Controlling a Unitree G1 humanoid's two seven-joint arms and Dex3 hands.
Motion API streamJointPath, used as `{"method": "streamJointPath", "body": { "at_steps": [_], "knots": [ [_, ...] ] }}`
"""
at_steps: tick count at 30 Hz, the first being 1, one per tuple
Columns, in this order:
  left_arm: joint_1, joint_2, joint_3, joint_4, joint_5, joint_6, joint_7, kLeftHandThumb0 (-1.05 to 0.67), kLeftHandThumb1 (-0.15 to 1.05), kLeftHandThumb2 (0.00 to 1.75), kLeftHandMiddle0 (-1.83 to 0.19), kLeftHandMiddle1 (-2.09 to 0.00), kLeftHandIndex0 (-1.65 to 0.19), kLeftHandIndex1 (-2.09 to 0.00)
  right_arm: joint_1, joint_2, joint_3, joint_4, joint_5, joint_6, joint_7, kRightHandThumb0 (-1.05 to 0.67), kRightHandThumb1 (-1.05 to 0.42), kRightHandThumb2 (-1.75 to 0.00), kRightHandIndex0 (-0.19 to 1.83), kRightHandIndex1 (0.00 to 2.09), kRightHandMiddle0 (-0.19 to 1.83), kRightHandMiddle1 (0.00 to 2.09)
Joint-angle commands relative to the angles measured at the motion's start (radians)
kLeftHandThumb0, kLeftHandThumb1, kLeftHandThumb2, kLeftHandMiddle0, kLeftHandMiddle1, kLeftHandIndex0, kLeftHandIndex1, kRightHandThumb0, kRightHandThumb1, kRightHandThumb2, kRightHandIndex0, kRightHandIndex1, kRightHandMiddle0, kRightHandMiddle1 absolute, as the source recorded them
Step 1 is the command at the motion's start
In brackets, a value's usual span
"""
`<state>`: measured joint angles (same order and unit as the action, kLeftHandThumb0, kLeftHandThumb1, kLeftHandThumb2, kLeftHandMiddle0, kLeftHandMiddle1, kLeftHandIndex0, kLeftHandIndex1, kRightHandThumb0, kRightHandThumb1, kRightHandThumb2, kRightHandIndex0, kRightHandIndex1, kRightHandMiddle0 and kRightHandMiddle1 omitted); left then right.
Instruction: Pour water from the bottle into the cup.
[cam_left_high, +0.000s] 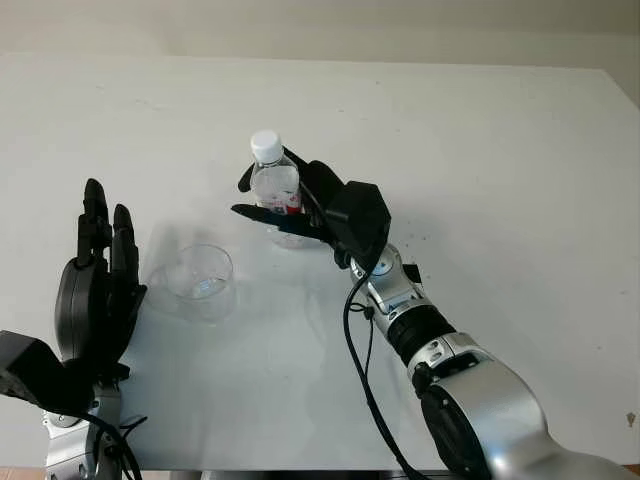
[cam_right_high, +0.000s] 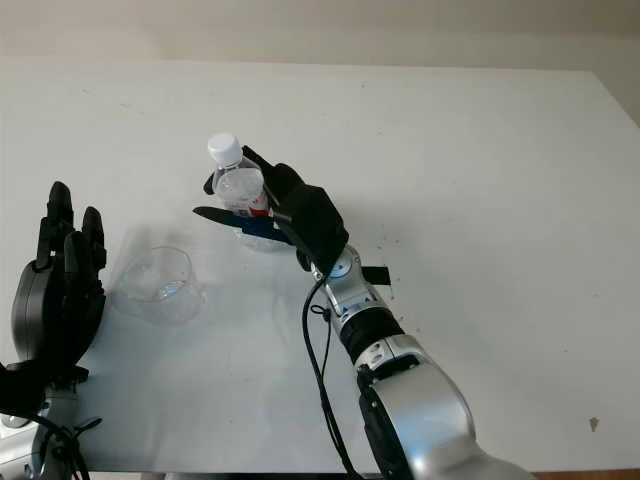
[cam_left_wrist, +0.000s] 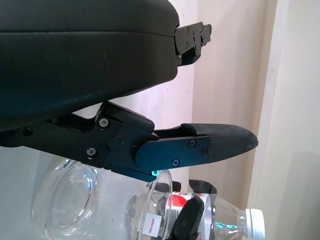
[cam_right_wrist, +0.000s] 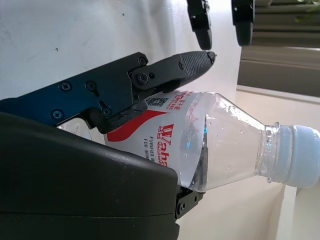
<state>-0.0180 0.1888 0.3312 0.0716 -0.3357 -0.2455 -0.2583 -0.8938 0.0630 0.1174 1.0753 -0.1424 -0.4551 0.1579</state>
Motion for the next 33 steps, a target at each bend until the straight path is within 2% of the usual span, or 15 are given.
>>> {"method": "streamJointPath", "body": {
  "at_steps": [1, 5, 11, 15, 22, 25, 29, 33],
  "knots": [
    [0.013, -0.018, -0.004, 0.032, -0.003, -0.010, -0.003, -0.79, 1.05, 0.49, 0.18, -0.05, 0.19, -0.02, 0.000, 0.022, 0.009, 0.018, -0.011, -0.010, -0.023, -0.48, -1.05, -0.41, 1.24, 2.09, 1.07, 2.09],
    [0.015, -0.018, -0.002, 0.031, -0.006, -0.007, -0.003, -0.79, 1.05, 0.49, 0.18, -0.05, 0.19, 0.00, -0.004, 0.020, 0.014, 0.022, -0.033, -0.043, -0.079, -0.42, -1.05, -0.48, 1.37, 2.09, 1.14, 2.09],
    [0.013, -0.020, -0.005, 0.036, -0.003, -0.014, -0.004, -0.78, 1.05, 0.51, 0.19, -0.05, 0.19, 0.00, -0.044, -0.005, 0.024, 0.031, -0.062, -0.072, -0.111, -0.38, -1.05, -0.49, 1.39, 2.09, 1.09, 2.09],
    [0.011, -0.022, -0.005, 0.043, -0.002, -0.018, -0.002, -0.79, 1.05, 0.50, 0.19, -0.05, 0.19, 0.00, -0.088, -0.054, 0.092, 0.033, -0.176, -0.134, -0.197, -0.36, -1.05, -0.42, 1.27, 2.09, 0.95, 2.09],
    [0.011, -0.017, -0.004, 0.041, 0.009, -0.022, 0.006, -0.78, 1.05, 0.52, 0.18, -0.06, 0.19, -0.01, -0.167, -0.114, 0.218, 0.033, -0.372, -0.182, -0.335, -0.39, -1.05, -0.27, 1.16, 2.09, 0.91, 2.09],
    [0.011, -0.018, -0.005, 0.038, 0.015, -0.024, 0.012, -0.78, 1.05, 0.53, 0.19, -0.05, 0.19, -0.01, -0.184, -0.129, 0.262, 0.028, -0.441, -0.200, -0.410, -0.39, -1.05, -0.24, 1.17, 2.09, 0.90, 2.09],
    [0.010, -0.020, -0.006, 0.033, 0.019, -0.017, 0.020, -0.80, 1.05, 0.52, 0.18, -0.05, 0.19, -0.01, -0.229, -0.164, 0.370, 0.018, -0.604, -0.211, -0.578, -0.41, -1.05, -0.17, 1.25, 2.09, 0.93, 2.09],
    [0.010, -0.024, -0.009, 0.033, 0.019, -0.021, 0.021, -0.79, 1.05, 0.51, 0.18, -0.05, 0.19, -0.01, -0.272, -0.184, 0.430, 0.029, -0.683, -0.231, -0.672, -0.43, -1.05, -0.18, 1.27, 2.09, 0.95, 2.09]
  ]
}}
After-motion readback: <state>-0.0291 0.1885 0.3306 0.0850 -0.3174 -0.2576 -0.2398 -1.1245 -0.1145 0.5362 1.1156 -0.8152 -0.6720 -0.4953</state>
